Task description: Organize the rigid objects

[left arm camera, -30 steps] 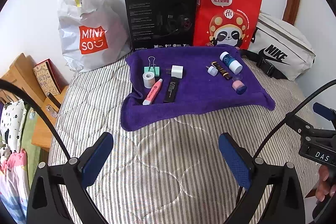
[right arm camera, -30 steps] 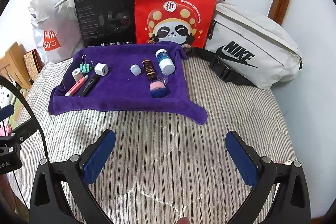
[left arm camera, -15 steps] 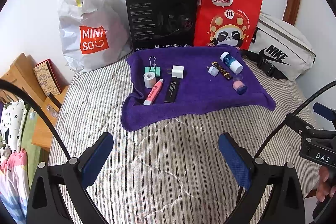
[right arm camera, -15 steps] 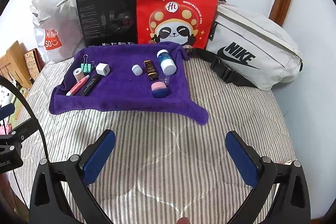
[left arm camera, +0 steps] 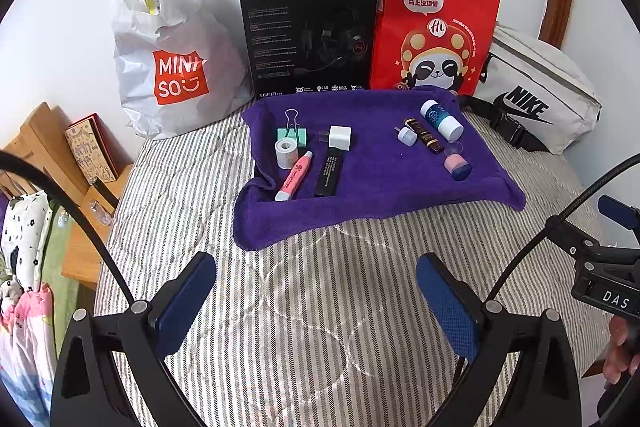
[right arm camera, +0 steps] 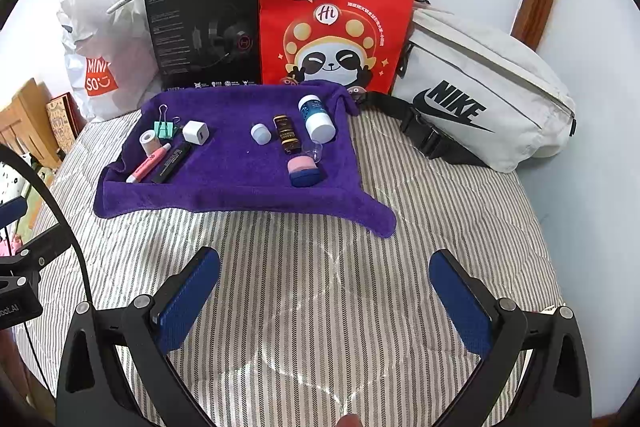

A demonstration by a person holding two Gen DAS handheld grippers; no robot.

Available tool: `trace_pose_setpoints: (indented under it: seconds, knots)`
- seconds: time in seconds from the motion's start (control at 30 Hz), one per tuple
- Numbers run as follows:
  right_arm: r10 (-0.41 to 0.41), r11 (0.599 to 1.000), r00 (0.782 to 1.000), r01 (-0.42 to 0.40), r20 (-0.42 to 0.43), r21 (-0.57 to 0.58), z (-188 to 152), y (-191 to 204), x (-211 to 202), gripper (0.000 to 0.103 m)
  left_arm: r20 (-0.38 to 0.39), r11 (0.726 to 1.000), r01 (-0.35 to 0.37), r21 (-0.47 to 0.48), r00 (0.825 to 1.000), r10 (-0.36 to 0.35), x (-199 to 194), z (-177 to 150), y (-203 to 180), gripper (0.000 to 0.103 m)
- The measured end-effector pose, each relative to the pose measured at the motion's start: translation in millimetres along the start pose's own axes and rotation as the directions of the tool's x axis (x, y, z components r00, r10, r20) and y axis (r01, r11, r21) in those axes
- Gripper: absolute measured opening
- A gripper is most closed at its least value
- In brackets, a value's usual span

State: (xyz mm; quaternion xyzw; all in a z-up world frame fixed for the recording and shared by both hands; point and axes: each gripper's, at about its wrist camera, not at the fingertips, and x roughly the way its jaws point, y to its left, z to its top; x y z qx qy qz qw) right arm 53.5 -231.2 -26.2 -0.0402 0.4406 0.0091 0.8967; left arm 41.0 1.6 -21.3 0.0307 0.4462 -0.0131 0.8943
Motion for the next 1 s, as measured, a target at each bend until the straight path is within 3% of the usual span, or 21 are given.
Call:
trace_pose_setpoints:
  seconds: [1.0]
  knots:
    - [0.003,1.0,1.0,-0.003,-0.01,-0.007,-0.2,1.3,3.4,0.103,0.012,1.0,-0.012,-0.015,1.0,0.012,0.1,-0.5,-1.4,0.101]
